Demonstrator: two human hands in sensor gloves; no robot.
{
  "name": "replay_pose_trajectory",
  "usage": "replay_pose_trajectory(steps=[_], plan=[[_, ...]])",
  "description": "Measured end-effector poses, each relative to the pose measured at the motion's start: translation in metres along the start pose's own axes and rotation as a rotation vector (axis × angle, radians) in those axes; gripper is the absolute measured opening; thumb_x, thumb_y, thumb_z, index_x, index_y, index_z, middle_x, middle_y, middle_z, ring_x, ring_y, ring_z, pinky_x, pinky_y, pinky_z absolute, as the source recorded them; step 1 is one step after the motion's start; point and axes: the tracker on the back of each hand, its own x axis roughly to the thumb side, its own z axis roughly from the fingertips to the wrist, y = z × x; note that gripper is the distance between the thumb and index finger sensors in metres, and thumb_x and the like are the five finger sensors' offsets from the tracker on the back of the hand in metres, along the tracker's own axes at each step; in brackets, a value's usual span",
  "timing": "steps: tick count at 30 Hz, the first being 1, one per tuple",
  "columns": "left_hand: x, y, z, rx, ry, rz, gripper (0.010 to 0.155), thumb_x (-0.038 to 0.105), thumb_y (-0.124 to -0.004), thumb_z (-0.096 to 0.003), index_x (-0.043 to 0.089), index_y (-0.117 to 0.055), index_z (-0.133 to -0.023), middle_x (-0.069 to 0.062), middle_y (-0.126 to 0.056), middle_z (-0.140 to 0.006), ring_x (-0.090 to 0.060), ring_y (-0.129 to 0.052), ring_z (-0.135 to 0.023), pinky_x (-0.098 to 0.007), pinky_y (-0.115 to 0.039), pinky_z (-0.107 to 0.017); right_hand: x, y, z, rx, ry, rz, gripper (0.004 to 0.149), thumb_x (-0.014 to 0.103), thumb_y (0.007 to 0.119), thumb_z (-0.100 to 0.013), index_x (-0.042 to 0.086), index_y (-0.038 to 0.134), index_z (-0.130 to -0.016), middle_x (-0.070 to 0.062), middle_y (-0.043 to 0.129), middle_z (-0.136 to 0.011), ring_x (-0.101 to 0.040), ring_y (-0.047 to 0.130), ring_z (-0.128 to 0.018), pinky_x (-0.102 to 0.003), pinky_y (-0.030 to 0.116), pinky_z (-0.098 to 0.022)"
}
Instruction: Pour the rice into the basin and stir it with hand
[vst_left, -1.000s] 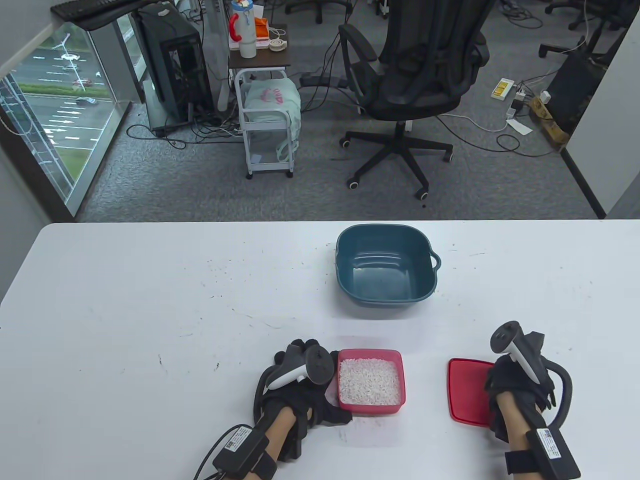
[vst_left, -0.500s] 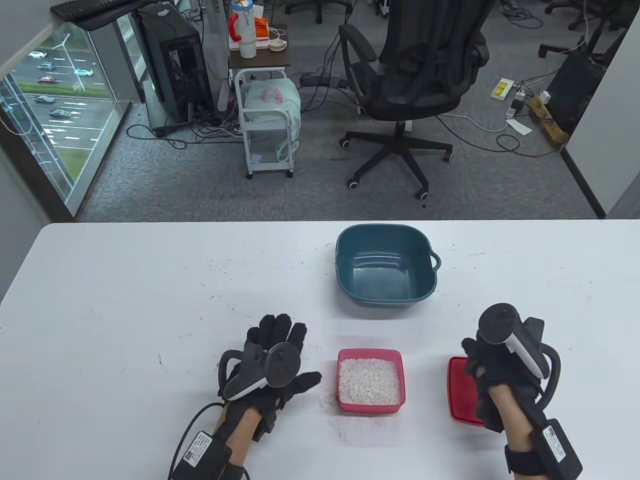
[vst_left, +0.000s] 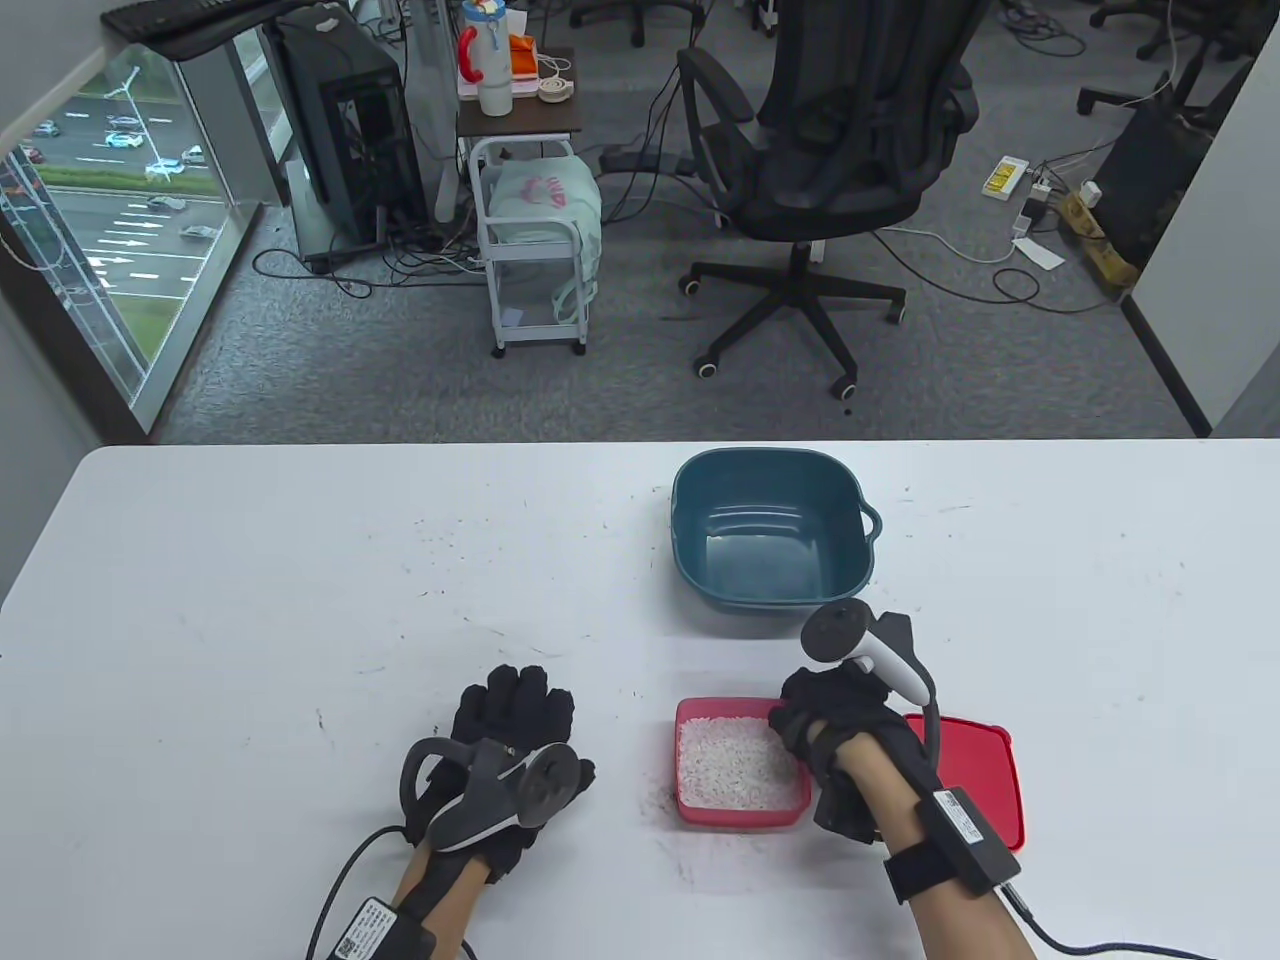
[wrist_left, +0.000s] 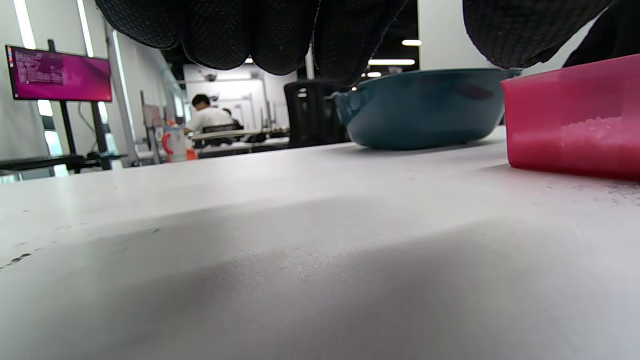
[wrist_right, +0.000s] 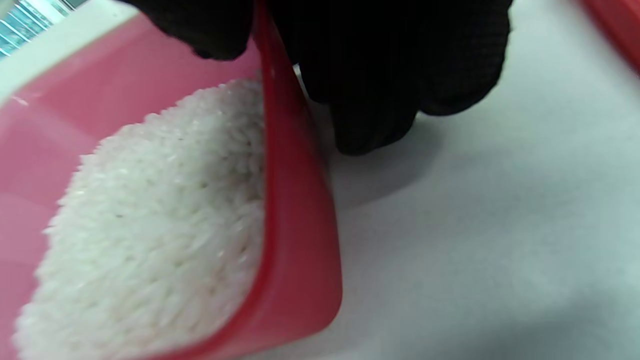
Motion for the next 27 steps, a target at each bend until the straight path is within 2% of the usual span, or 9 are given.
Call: replay_pose_trajectory(steps=[6,10,13,17,21,24,27], plan=[[0.004,-0.001,-0.001,-0.002,-0.009,-0.005,0.080,0.066,-0.076,-0.0372,0.019,-0.076,-0.102,-0.020,-0.067,-0.114,-0.053,-0.067,-0.103,-0.070,-0.062,-0.071,0.007,-0.003,-0.002,0.044,0.006,0.013,0.049,0.023,0.083,-0.033,0.004,0.077,-0.078,-0.030,0.090,-0.069,-0.035,0.108,-0.019,-0.039,0.093,-0.009],[0.005,-0.001,-0.001,0.001,-0.012,-0.005,0.079,0.066,-0.076,-0.0373,0.019,-0.077,-0.102,-0.020,-0.067,-0.114,-0.053,-0.068,-0.103,-0.070,-0.062,-0.071,0.004,-0.008,0.009,0.088,-0.042,-0.121,0.047,0.020,0.081,-0.033,0.005,0.070,-0.076,-0.036,0.085,-0.070,-0.033,0.110,-0.008,-0.037,0.094,-0.001],[0.008,-0.003,-0.001,-0.007,-0.017,-0.009,0.079,0.066,-0.076,-0.0373,0.019,-0.077,-0.102,-0.020,-0.067,-0.114,-0.053,-0.067,-0.103,-0.070,-0.062,-0.071,-0.004,-0.010,0.016,0.146,-0.105,-0.234,0.050,0.023,0.079,-0.034,0.009,0.065,-0.080,-0.033,0.079,-0.076,-0.037,0.108,-0.012,-0.040,0.092,-0.005],[0.010,-0.003,-0.001,-0.008,-0.019,-0.017,0.080,0.066,-0.076,-0.0373,0.020,-0.076,-0.102,-0.020,-0.066,-0.114,-0.054,-0.067,-0.103,-0.070,-0.062,-0.072,-0.007,-0.023,0.032,0.211,-0.269,-0.443,0.063,0.028,0.078,-0.036,0.014,0.057,-0.093,-0.036,0.063,-0.082,-0.044,0.103,-0.025,-0.046,0.089,-0.016],[0.013,-0.003,-0.001,-0.013,-0.026,-0.017,0.080,0.066,-0.076,-0.0372,0.020,-0.076,-0.103,-0.021,-0.066,-0.114,-0.054,-0.066,-0.103,-0.070,-0.061,-0.072,-0.004,-0.054,0.044,0.143,-0.332,-0.631,0.066,0.036,0.081,-0.037,0.019,0.058,-0.097,-0.037,0.062,-0.080,-0.046,0.103,-0.027,-0.047,0.090,-0.017],[0.014,-0.002,0.000,-0.011,-0.029,-0.018,0.080,0.066,-0.075,-0.0373,0.019,-0.076,-0.102,-0.021,-0.066,-0.114,-0.054,-0.066,-0.103,-0.070,-0.062,-0.072,0.003,-0.084,0.048,0.017,-0.343,-0.722,0.069,0.040,0.081,-0.038,0.021,0.056,-0.099,-0.035,0.061,-0.080,-0.046,0.104,-0.032,-0.048,0.091,-0.021],[0.013,-0.003,0.000,-0.014,-0.027,-0.012,0.080,0.066,-0.075,-0.0373,0.019,-0.076,-0.102,-0.021,-0.066,-0.114,-0.054,-0.066,-0.103,-0.070,-0.061,-0.071,0.011,-0.111,0.046,-0.140,-0.342,-0.710,0.075,0.046,0.085,-0.036,0.018,0.056,-0.099,-0.032,0.062,-0.078,-0.045,0.104,-0.036,-0.047,0.092,-0.024]])
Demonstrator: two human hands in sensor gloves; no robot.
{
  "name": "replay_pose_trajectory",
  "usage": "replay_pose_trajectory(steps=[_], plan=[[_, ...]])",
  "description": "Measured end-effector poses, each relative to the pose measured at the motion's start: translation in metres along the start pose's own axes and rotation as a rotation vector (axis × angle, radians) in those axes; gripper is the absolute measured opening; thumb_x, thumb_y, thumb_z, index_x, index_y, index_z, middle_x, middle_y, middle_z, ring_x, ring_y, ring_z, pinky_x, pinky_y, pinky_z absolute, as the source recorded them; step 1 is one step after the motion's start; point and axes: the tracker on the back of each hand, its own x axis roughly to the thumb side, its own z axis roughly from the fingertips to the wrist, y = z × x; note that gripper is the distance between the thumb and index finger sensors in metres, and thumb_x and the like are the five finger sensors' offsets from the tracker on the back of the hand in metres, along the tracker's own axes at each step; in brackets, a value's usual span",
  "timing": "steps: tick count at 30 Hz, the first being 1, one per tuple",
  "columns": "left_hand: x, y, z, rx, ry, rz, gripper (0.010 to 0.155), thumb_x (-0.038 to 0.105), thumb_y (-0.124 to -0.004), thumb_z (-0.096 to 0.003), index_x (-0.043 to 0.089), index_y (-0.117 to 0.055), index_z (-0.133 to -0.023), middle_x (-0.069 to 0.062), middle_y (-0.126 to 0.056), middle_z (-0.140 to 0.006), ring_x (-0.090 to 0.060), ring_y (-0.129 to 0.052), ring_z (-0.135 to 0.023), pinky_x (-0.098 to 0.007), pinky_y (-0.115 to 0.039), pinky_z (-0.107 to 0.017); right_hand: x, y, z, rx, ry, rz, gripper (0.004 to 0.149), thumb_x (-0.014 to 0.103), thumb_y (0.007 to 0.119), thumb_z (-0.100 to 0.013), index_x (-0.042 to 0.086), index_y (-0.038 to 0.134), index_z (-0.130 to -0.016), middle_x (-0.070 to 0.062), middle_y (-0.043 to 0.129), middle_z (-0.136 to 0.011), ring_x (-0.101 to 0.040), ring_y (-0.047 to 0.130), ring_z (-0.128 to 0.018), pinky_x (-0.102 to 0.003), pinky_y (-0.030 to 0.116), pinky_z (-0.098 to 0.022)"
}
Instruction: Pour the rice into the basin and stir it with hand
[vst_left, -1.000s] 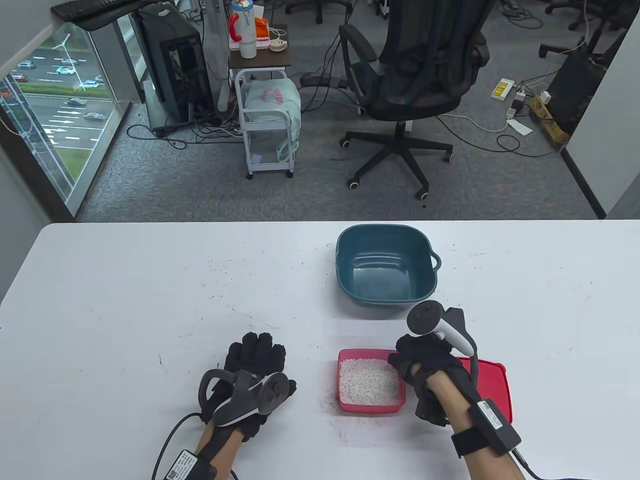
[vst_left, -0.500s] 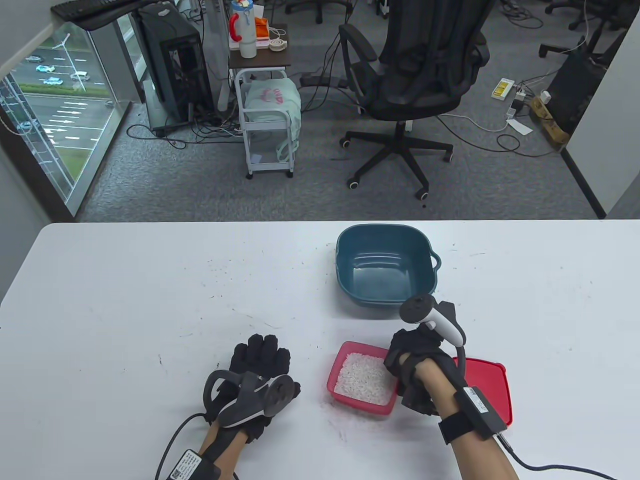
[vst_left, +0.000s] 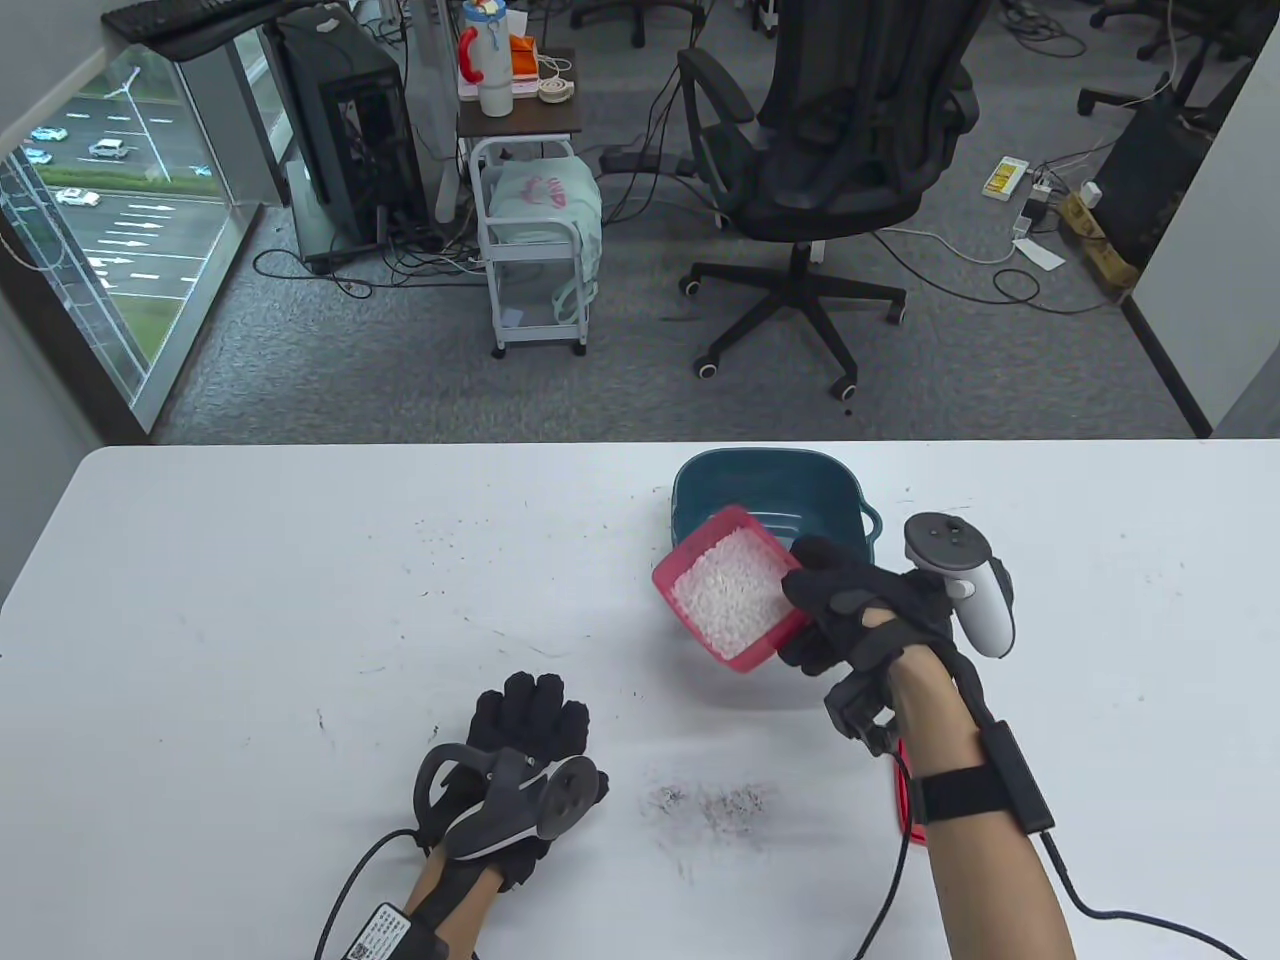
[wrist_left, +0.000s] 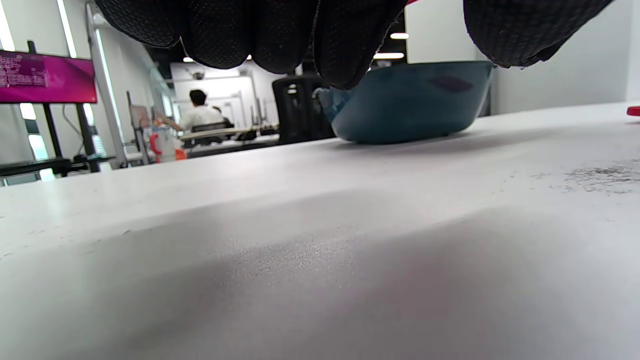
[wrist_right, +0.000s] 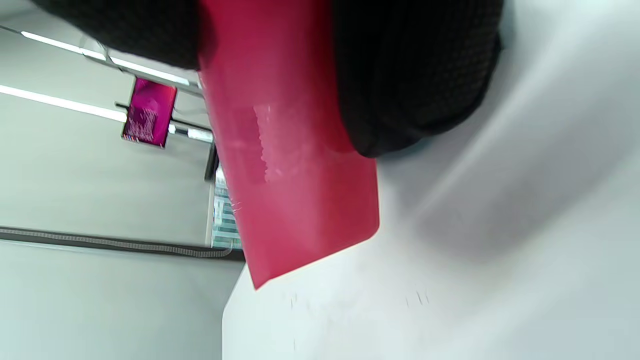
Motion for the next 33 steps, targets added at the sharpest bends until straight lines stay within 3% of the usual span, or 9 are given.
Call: replay_pose_trajectory(steps=[7,20,33], plan=[[-0.001,0.001,0.000,-0.015,0.005,-0.008,0.080,0.066,-0.075,-0.0373,0.020,-0.076,-0.103,-0.021,-0.066,-0.114,-0.054,-0.066,-0.103,-0.070,-0.061,-0.072,0.018,-0.011,-0.029,-0.346,0.031,0.210,0.079,0.051,0.091,-0.033,0.017,0.061,-0.098,-0.030,0.066,-0.075,-0.043,0.106,-0.033,-0.046,0.093,-0.022],[0.002,0.002,0.000,-0.041,-0.006,-0.035,0.080,0.066,-0.075,-0.0374,0.020,-0.076,-0.103,-0.020,-0.066,-0.114,-0.054,-0.066,-0.103,-0.070,-0.061,-0.072,0.010,0.004,-0.065,-0.575,0.066,0.500,0.079,0.052,0.092,-0.030,0.014,0.066,-0.094,-0.029,0.069,-0.073,-0.043,0.106,-0.029,-0.046,0.092,-0.019],[0.007,0.002,-0.001,-0.065,-0.017,-0.059,0.080,0.066,-0.075,-0.0375,0.020,-0.076,-0.103,-0.020,-0.065,-0.115,-0.054,-0.066,-0.103,-0.070,-0.061,-0.072,0.037,0.012,-0.050,-0.807,-0.080,1.019,0.079,0.053,0.092,-0.028,0.014,0.068,-0.093,-0.028,0.071,-0.074,-0.043,0.105,-0.032,-0.048,0.091,-0.022]])
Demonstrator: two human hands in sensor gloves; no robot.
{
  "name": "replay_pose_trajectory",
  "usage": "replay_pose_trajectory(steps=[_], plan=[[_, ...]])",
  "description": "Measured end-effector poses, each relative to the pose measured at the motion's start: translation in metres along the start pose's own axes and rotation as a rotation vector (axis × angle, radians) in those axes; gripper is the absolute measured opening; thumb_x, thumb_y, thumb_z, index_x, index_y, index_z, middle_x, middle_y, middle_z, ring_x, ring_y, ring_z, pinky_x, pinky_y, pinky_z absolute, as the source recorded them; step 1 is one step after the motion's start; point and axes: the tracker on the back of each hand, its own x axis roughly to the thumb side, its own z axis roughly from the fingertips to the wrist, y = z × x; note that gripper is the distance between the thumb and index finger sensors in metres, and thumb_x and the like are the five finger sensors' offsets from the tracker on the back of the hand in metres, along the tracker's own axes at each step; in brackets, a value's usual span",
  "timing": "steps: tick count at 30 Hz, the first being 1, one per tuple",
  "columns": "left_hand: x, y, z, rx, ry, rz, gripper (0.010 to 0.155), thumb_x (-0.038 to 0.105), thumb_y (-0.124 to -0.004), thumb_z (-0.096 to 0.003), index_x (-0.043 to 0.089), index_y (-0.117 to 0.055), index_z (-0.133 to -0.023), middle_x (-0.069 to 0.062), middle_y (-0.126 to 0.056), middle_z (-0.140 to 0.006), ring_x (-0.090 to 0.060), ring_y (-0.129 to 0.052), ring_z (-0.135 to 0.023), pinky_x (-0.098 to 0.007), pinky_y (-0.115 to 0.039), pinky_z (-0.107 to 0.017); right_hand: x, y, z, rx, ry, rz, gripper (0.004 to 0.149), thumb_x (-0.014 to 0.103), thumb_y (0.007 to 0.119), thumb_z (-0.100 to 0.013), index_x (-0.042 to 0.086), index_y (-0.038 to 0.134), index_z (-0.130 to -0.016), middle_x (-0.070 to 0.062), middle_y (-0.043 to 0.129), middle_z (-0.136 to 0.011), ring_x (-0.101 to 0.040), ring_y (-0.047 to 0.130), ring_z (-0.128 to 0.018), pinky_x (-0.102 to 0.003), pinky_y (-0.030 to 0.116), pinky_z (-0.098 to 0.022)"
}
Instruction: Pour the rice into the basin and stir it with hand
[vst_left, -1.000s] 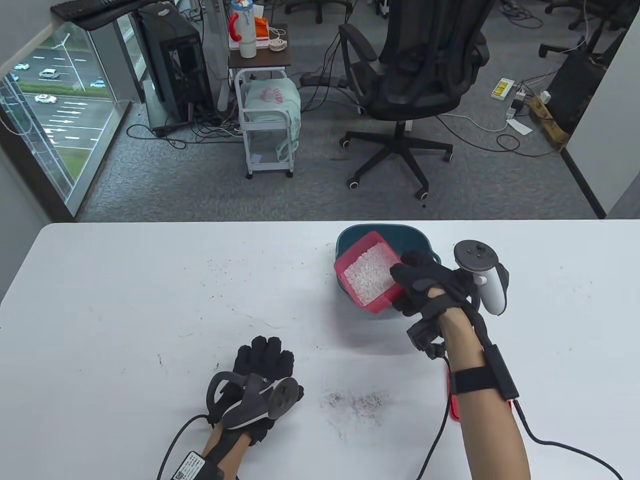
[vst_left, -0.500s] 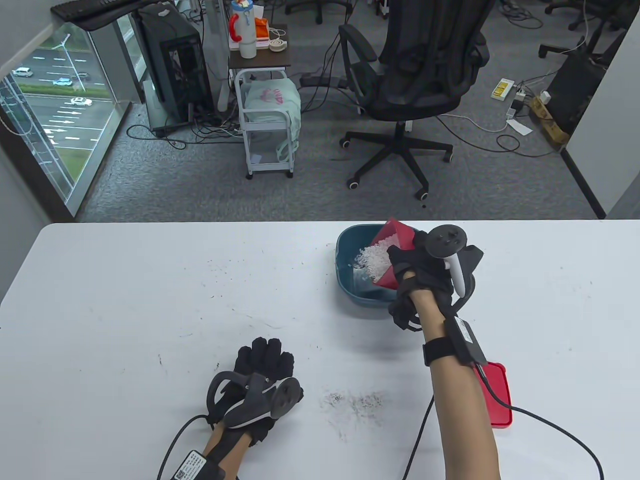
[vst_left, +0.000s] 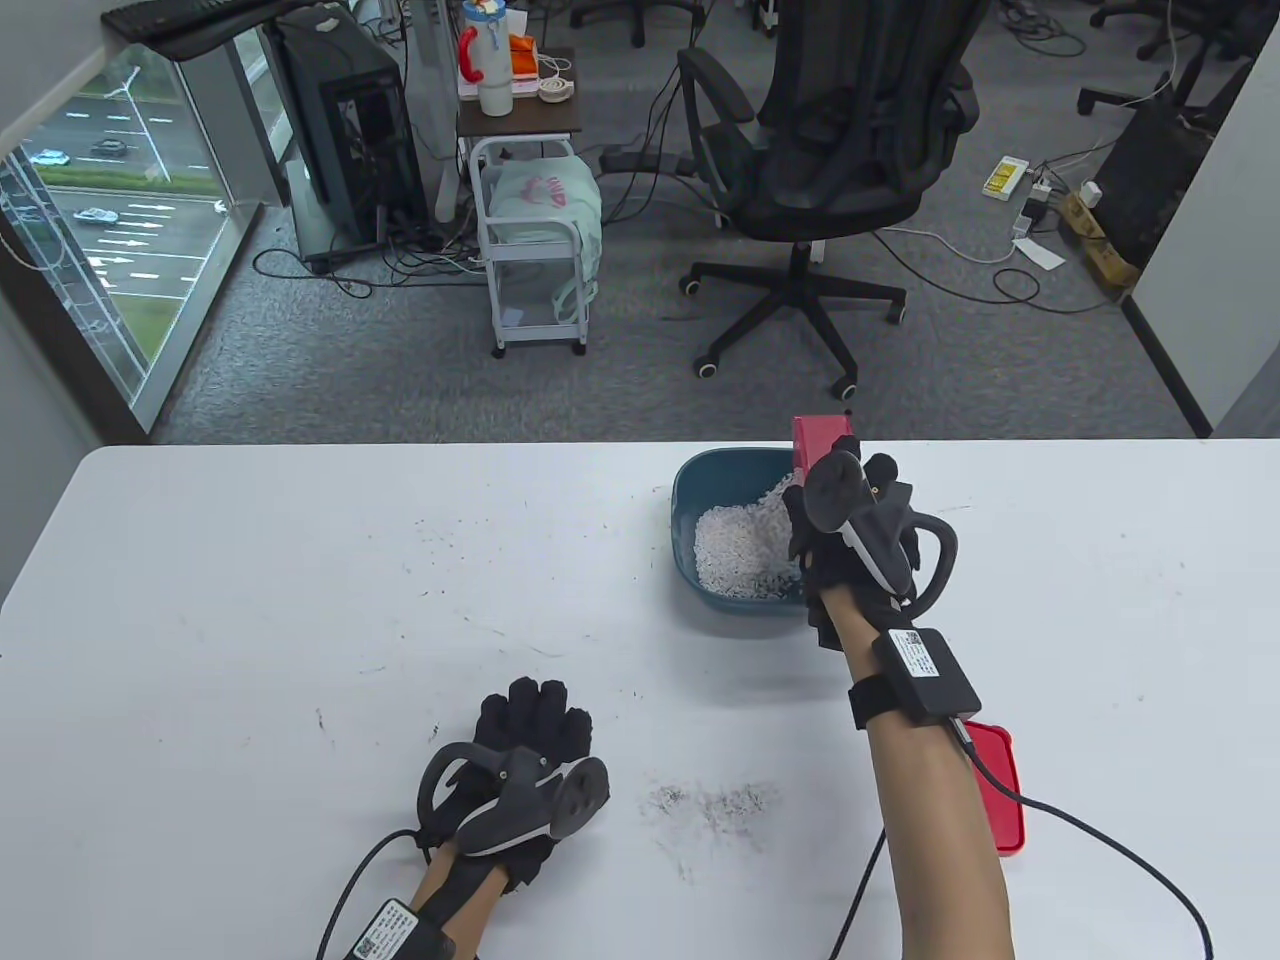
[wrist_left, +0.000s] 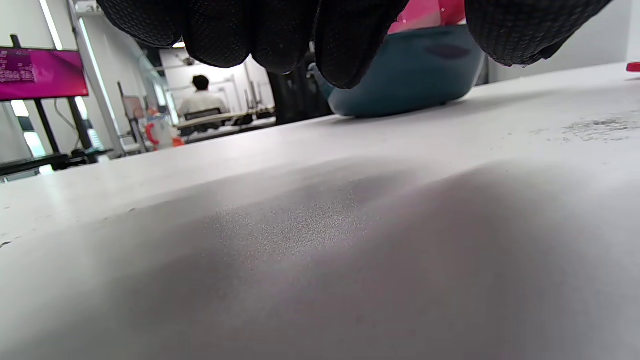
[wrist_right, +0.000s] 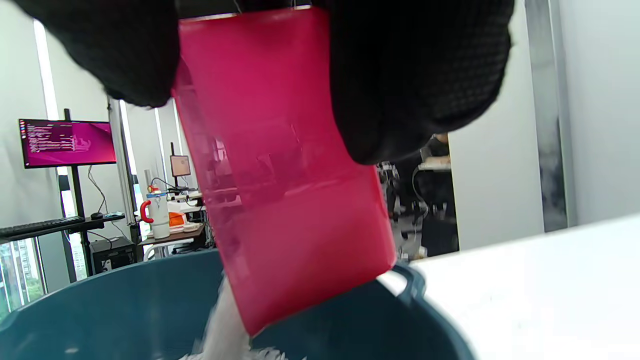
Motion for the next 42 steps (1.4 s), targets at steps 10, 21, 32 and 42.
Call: replay_pose_trajectory(steps=[10,21,32,42], plan=[[0.002,0.000,0.000,0.004,-0.006,-0.005,0.080,0.066,-0.075,-0.0375,0.020,-0.076,-0.103,-0.020,-0.066,-0.114,-0.053,-0.066,-0.103,-0.070,-0.061,-0.072,0.009,-0.019,0.011,-0.063,-0.305,0.244,0.080,0.051,0.087,-0.030,0.015,0.061,-0.096,-0.025,0.068,-0.084,-0.045,0.099,-0.050,-0.051,0.086,-0.036],[0.004,0.000,0.000,0.009,-0.010,-0.009,0.080,0.066,-0.075,-0.0374,0.020,-0.076,-0.103,-0.020,-0.066,-0.115,-0.054,-0.066,-0.103,-0.070,-0.061,-0.072,0.002,-0.012,0.026,-0.234,-0.430,0.286,0.077,0.044,0.088,-0.029,0.020,0.059,-0.097,-0.019,0.066,-0.094,-0.045,0.094,-0.062,-0.054,0.083,-0.045],[0.006,-0.001,0.001,0.012,-0.014,-0.013,0.080,0.066,-0.075,-0.0375,0.020,-0.076,-0.103,-0.020,-0.066,-0.115,-0.054,-0.066,-0.103,-0.070,-0.061,-0.072,-0.015,0.011,0.032,-0.249,-0.368,0.300,0.077,0.045,0.093,-0.025,0.021,0.068,-0.094,-0.017,0.073,-0.090,-0.041,0.099,-0.054,-0.052,0.086,-0.040],[0.006,-0.001,0.001,0.012,-0.017,-0.013,0.080,0.066,-0.075,-0.0376,0.020,-0.076,-0.103,-0.020,-0.066,-0.115,-0.054,-0.066,-0.103,-0.070,-0.061,-0.072,-0.032,0.009,0.034,-0.247,-0.308,0.292,0.080,0.048,0.094,-0.024,0.020,0.068,-0.094,-0.016,0.076,-0.089,-0.040,0.100,-0.052,-0.051,0.086,-0.039]])
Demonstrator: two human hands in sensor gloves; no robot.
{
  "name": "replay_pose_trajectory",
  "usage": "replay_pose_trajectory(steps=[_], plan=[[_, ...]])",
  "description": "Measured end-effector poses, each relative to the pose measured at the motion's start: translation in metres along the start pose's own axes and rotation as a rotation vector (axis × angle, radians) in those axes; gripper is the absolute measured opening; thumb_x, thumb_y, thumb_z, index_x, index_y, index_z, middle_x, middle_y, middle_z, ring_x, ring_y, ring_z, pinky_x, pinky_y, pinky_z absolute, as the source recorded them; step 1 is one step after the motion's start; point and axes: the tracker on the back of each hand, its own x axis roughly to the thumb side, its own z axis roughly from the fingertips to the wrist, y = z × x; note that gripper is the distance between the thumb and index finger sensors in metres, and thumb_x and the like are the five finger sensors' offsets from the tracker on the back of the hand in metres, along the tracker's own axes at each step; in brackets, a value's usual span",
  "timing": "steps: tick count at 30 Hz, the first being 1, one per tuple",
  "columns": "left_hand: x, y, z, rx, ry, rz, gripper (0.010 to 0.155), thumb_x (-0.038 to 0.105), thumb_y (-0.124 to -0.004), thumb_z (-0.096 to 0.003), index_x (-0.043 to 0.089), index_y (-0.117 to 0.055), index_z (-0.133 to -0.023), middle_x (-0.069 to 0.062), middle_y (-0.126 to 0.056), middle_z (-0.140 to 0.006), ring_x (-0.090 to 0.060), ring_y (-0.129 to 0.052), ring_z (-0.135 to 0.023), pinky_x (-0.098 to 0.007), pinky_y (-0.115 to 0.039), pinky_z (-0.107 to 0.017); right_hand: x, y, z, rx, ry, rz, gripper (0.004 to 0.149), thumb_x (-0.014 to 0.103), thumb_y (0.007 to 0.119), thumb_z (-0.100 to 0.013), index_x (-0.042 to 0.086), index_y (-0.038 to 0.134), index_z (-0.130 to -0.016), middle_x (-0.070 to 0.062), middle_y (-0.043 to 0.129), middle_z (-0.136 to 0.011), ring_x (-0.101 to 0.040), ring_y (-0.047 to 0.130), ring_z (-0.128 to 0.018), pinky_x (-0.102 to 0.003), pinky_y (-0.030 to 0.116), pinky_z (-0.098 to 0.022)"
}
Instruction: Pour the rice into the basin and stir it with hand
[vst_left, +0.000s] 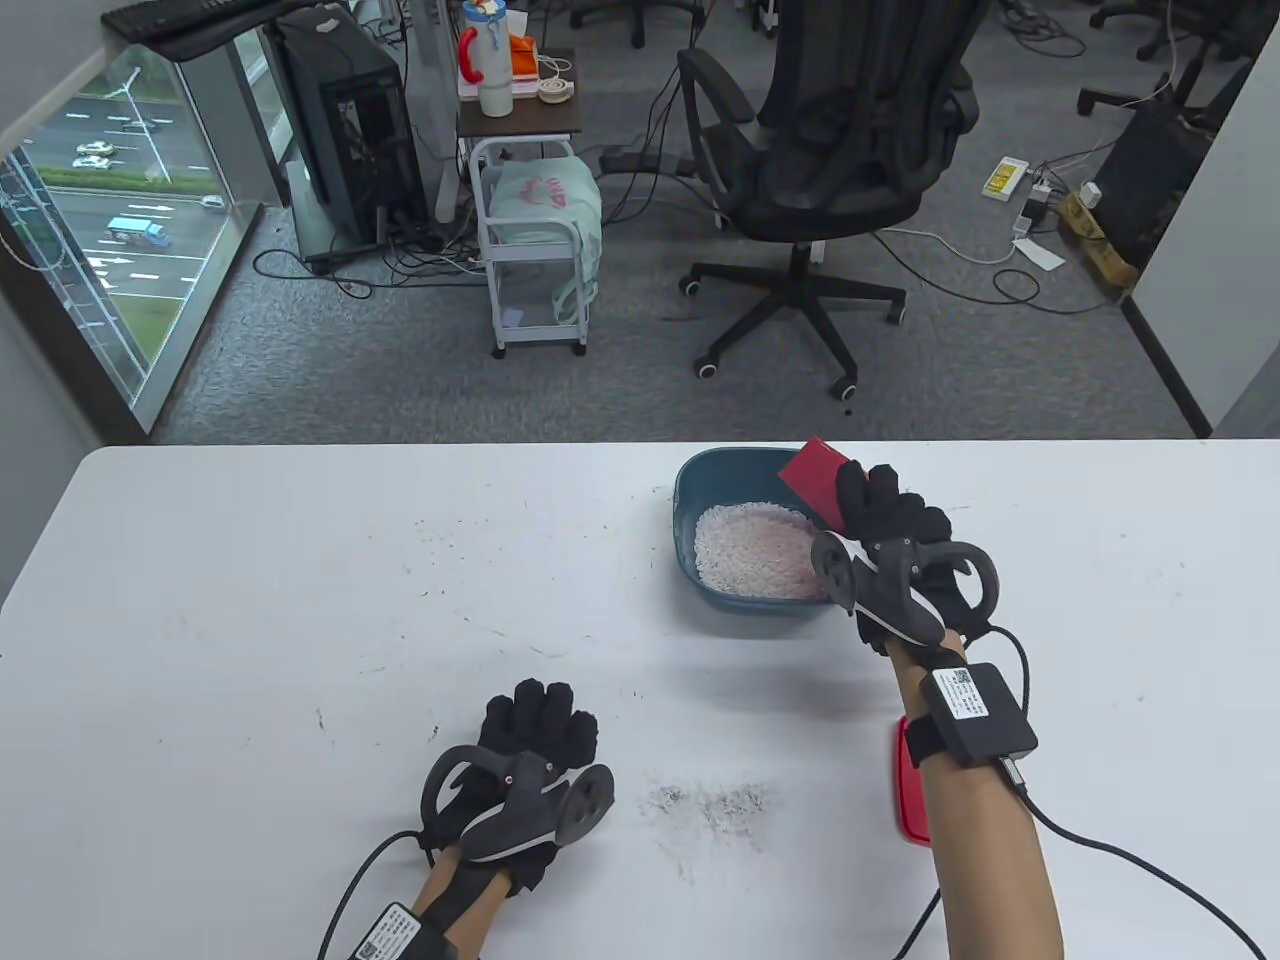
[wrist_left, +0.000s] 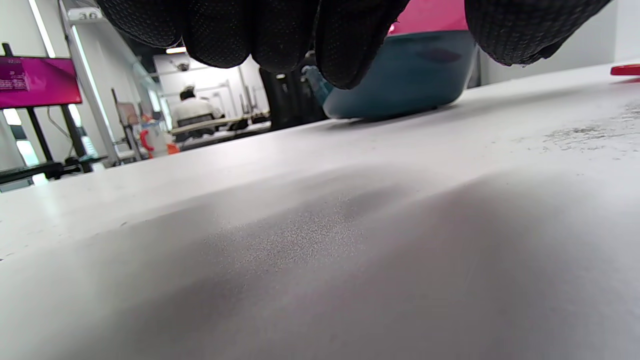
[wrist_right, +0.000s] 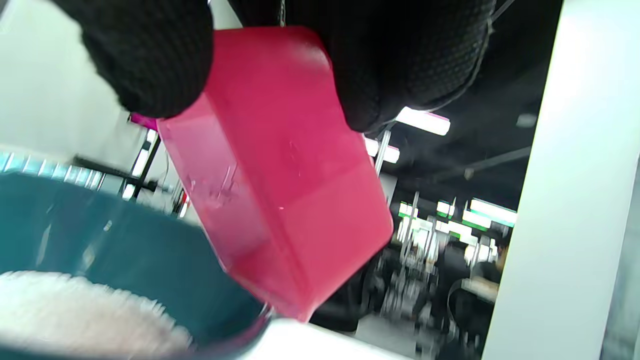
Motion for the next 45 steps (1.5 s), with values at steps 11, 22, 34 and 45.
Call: replay_pose_trajectory(steps=[11,22,34,45], plan=[[0.000,0.000,0.000,-0.002,0.000,-0.001,0.080,0.066,-0.075,-0.0375,0.020,-0.076,-0.103,-0.020,-0.066,-0.115,-0.054,-0.066,-0.103,-0.070,-0.061,-0.072,-0.012,0.009,0.003,0.115,0.131,-0.142,0.079,0.047,0.093,-0.026,0.018,0.066,-0.095,-0.019,0.073,-0.089,-0.041,0.099,-0.053,-0.053,0.085,-0.040],[0.000,0.000,0.000,-0.009,0.000,-0.003,0.080,0.066,-0.075,-0.0376,0.020,-0.076,-0.103,-0.020,-0.066,-0.114,-0.053,-0.066,-0.103,-0.070,-0.061,-0.072,-0.022,0.005,0.005,0.029,0.238,-0.226,0.080,0.045,0.094,-0.025,0.016,0.069,-0.094,-0.022,0.074,-0.087,-0.043,0.099,-0.050,-0.055,0.085,-0.038],[0.001,0.000,0.000,-0.012,-0.002,-0.006,0.080,0.066,-0.075,-0.0377,0.020,-0.076,-0.103,-0.020,-0.066,-0.115,-0.054,-0.066,-0.103,-0.070,-0.061,-0.072,-0.028,0.006,0.008,0.127,0.239,-0.222,0.079,0.045,0.093,-0.026,0.017,0.067,-0.095,-0.021,0.074,-0.088,-0.042,0.098,-0.051,-0.056,0.084,-0.039],[0.001,0.000,0.000,-0.013,-0.002,-0.008,0.080,0.066,-0.075,-0.0377,0.020,-0.076,-0.103,-0.020,-0.066,-0.115,-0.054,-0.066,-0.103,-0.070,-0.061,-0.072,-0.035,0.004,0.015,0.097,0.252,-0.230,0.079,0.045,0.092,-0.026,0.016,0.068,-0.095,-0.023,0.073,-0.088,-0.042,0.098,-0.052,-0.057,0.083,-0.040]])
